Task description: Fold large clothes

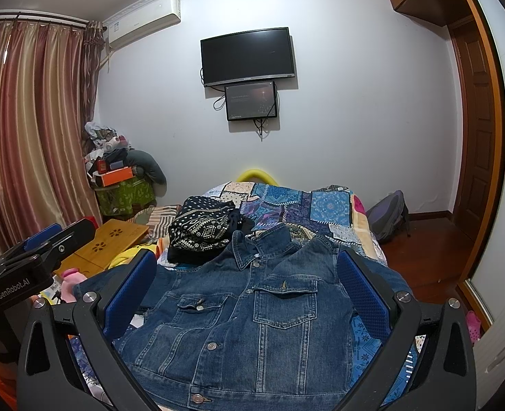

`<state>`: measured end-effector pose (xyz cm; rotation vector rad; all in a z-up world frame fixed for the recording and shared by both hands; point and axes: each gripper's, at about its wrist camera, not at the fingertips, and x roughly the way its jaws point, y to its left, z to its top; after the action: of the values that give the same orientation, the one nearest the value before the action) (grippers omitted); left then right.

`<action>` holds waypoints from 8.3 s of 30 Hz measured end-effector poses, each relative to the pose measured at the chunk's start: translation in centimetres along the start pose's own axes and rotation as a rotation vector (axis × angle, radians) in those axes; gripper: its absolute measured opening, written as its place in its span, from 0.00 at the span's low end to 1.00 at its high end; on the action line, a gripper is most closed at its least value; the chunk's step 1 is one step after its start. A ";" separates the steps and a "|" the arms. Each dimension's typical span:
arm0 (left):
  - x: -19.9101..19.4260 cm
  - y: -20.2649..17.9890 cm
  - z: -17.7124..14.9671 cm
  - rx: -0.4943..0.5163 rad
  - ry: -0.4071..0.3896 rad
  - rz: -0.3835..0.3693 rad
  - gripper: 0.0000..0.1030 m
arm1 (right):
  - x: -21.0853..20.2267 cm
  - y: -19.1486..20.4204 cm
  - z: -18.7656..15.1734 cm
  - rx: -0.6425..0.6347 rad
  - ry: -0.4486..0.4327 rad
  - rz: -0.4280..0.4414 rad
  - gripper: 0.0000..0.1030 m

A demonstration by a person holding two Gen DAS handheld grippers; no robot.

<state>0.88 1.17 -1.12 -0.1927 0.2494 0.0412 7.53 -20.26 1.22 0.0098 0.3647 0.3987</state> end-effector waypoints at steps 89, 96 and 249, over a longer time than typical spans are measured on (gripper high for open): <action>18.3 39.1 -18.0 -0.843 0.585 0.391 0.68 | 22.2 -7.4 -3.6 0.117 0.451 -0.132 1.00; 20.1 39.7 -18.3 -0.807 0.574 0.449 0.47 | 23.1 -7.6 -4.1 0.122 0.477 -0.129 1.00; 29.9 -0.9 -2.7 0.255 0.597 -0.113 0.61 | 14.1 -21.2 -5.5 0.276 0.449 -0.234 1.00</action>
<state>29.19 0.22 -10.96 0.0410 0.8331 -0.1631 25.74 -34.78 -10.46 0.1477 0.8539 0.1116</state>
